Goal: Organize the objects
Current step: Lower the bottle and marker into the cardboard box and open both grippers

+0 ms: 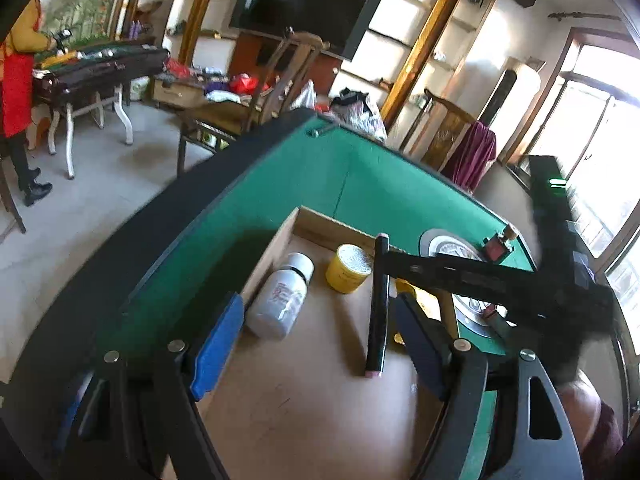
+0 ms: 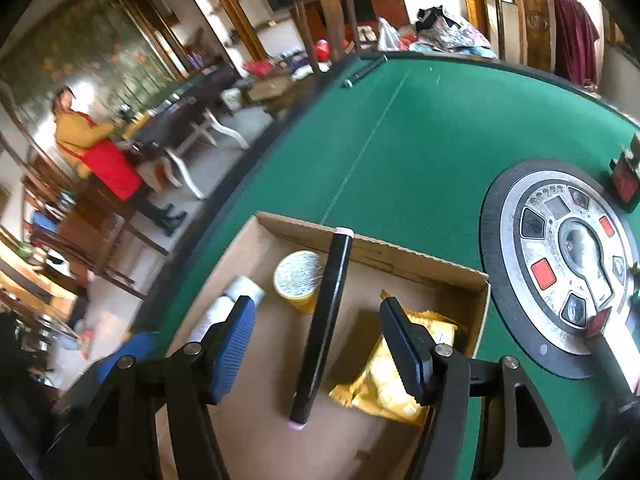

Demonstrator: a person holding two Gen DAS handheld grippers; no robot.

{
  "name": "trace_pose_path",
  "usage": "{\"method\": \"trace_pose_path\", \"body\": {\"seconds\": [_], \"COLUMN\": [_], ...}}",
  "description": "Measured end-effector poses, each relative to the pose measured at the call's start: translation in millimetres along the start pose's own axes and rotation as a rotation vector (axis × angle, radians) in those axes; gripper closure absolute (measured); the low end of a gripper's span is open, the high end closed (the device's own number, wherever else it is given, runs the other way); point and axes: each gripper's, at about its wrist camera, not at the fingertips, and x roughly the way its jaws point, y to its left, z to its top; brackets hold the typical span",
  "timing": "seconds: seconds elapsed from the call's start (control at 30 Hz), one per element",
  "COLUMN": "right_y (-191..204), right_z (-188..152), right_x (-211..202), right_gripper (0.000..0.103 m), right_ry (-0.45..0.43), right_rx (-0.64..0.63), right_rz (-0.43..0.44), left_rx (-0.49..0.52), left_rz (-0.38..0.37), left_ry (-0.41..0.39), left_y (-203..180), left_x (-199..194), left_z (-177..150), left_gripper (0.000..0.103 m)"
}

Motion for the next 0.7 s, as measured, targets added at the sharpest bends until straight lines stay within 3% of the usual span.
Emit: {"method": "trace_pose_path", "body": {"seconds": [0.03,0.1,0.13,0.27,0.5,0.6,0.67,0.7], "right_y": [-1.9,-4.0,-6.4,-20.1,-12.1,-15.6,-21.0,-23.6], "right_z": [-1.0,2.0,2.2,1.1,-13.6,-14.9,-17.9,-19.6], "right_x": [3.1,19.0,25.7,37.4,31.0,17.0,-0.4,-13.7], "right_gripper": [0.038,0.057,0.080,0.085,0.083,0.070,0.052,0.048], "right_ry": [0.008,0.048,0.069,0.110,0.145,0.127,0.090,0.064], "right_rx": [0.005,0.030,0.047,0.107,0.027,0.042,0.050,0.036], "right_rz": [0.002,-0.004,-0.008,0.019,0.030,0.054,0.073,0.058], "left_rx": [0.000,-0.002,-0.005,-0.010,-0.022,-0.024,-0.022,-0.021], "left_rz": [0.004,0.002,-0.002,-0.012,-0.024,-0.023,-0.019,-0.021], "left_ry": [-0.008,-0.016,-0.015,-0.016,-0.001,0.003,-0.002,-0.004], "left_y": [1.3,4.7,5.5,8.4,6.4,2.6,0.0,-2.8], "left_x": [-5.5,-13.7,-15.7,-20.5,-20.6,-23.1,-26.2,-28.0], "left_z": [-0.8,-0.7,-0.2,-2.6,-8.0,-9.9,-11.2,-13.1], "left_gripper": [0.024,0.024,0.024,0.024,0.024,0.023,0.023,0.022]}}
